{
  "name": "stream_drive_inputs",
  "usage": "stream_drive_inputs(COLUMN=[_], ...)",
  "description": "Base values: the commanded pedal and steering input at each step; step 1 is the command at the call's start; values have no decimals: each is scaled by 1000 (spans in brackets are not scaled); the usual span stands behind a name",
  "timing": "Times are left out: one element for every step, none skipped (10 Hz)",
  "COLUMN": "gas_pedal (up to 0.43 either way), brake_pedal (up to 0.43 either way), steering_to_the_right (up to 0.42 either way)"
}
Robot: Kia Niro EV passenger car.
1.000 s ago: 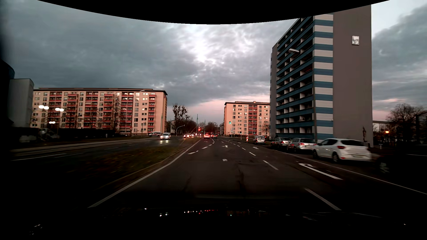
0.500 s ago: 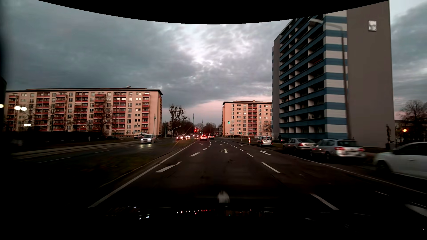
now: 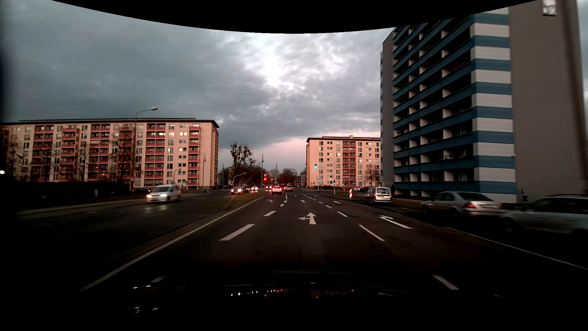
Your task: Follow the waypoints while adhering to traffic rules and regulations
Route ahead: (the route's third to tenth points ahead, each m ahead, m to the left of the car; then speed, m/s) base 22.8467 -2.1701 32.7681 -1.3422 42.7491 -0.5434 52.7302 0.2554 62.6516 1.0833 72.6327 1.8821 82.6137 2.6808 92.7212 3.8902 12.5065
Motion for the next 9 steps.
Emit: stream_drive_inputs(gas_pedal=[47,47,47,47,47,0,59,59,59], brake_pedal=[0,0,0,0,0,0,0,0,0], steering_to_the_right=[-6,-6,-9,-9,-10,-10,-10,-10,-9])
